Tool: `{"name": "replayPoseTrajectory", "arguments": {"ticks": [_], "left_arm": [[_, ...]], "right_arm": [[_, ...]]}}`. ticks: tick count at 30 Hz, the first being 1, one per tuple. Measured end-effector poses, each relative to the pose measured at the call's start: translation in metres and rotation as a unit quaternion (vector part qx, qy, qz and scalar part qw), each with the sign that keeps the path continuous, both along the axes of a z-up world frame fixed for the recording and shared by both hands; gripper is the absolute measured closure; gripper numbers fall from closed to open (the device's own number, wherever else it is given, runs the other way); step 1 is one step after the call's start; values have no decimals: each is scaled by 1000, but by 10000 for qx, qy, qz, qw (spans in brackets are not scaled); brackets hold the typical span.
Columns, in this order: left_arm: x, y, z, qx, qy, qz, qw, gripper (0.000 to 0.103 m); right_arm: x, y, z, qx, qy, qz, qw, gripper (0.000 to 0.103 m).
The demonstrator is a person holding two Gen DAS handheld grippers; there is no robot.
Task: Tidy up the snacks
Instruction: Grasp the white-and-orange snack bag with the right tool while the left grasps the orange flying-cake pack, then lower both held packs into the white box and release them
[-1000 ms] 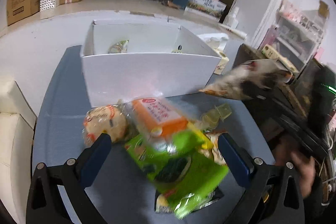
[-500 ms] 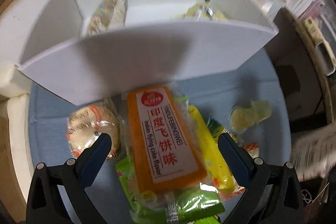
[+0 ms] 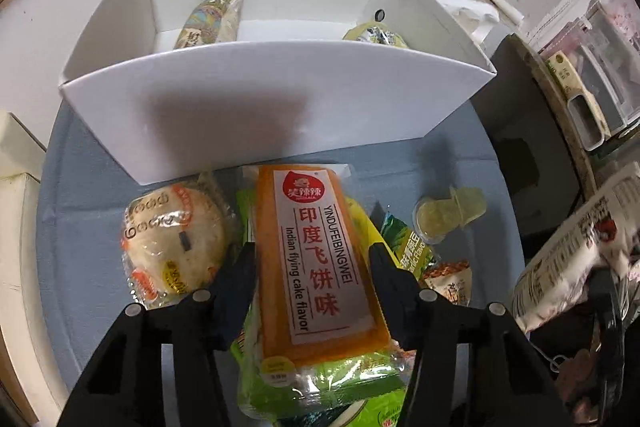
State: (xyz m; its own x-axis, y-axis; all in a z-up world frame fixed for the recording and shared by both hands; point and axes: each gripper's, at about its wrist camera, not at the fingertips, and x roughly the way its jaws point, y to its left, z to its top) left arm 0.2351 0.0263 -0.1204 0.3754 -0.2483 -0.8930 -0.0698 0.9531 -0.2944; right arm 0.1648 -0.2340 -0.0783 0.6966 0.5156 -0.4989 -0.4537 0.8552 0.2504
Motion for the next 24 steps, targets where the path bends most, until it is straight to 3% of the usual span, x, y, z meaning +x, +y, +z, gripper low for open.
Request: {"name": "replayPoseTrajectory", "arguments": {"ticks": [6, 13, 18, 22, 24], "left_arm": [[-31, 6, 29, -194, -924, -133, 9954, 43], [-61, 18, 94, 164, -2312, 57, 9728, 43], [-23, 38, 118, 349, -2694, 221, 9621, 43], [16, 48, 119, 651, -2912, 211, 9542, 43], [39, 57, 117, 784, -2852, 289, 9548, 43]], "right_arm": [[0, 3, 4, 44, 13, 46, 10000, 71], [21, 19, 27, 174, -72, 256, 9995, 71], [75, 47, 52, 214, 95, 474, 9986, 71], [131, 71, 66, 311, 344, 584, 9972, 71], [155, 84, 68, 285, 491, 586, 9967, 71]]}}
